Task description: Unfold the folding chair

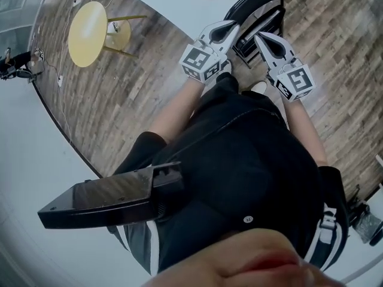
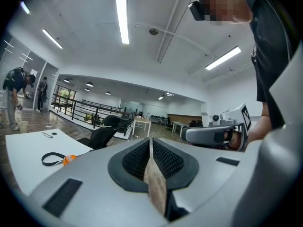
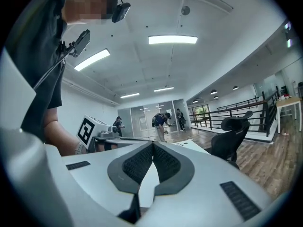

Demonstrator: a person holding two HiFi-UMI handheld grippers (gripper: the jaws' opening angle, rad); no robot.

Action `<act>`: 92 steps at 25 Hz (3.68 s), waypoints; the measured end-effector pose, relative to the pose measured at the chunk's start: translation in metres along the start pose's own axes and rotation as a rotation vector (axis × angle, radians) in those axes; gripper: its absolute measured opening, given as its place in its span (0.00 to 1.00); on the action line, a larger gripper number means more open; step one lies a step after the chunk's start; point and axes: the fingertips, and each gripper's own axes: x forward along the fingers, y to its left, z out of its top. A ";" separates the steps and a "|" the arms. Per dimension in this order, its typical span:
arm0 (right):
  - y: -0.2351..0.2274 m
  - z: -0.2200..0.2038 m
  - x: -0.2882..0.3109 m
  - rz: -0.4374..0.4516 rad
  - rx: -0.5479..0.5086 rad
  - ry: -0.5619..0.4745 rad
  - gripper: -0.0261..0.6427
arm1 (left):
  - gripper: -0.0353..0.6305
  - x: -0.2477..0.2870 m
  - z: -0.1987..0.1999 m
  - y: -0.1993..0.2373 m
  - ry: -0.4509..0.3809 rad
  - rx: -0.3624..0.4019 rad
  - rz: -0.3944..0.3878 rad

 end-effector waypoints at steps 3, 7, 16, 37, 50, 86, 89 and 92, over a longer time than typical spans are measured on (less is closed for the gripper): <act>-0.014 0.001 0.015 -0.044 0.008 0.007 0.05 | 0.06 0.020 -0.016 0.037 0.039 0.011 -0.009; -0.027 -0.004 0.028 -0.107 0.031 0.031 0.05 | 0.29 0.045 -0.050 0.072 0.119 -0.021 -0.064; -0.050 -0.009 0.031 -0.223 0.047 0.053 0.05 | 0.47 0.101 -0.148 0.115 0.380 -0.029 -0.109; -0.065 -0.014 0.015 -0.390 0.082 0.042 0.05 | 0.39 0.137 -0.210 0.124 0.680 -0.155 -0.209; -0.073 -0.043 -0.007 -0.517 0.210 0.079 0.05 | 0.19 0.135 -0.208 0.115 0.719 -0.117 -0.209; -0.177 -0.383 -0.011 -0.850 0.912 0.472 0.50 | 0.18 0.143 -0.201 -0.030 0.695 -0.097 -0.076; -0.181 -0.400 -0.035 -0.959 0.875 0.625 0.52 | 0.18 0.142 -0.200 -0.033 0.695 -0.095 -0.069; -0.181 -0.411 -0.022 -0.939 0.937 0.593 0.53 | 0.18 0.143 -0.202 -0.038 0.699 -0.084 -0.069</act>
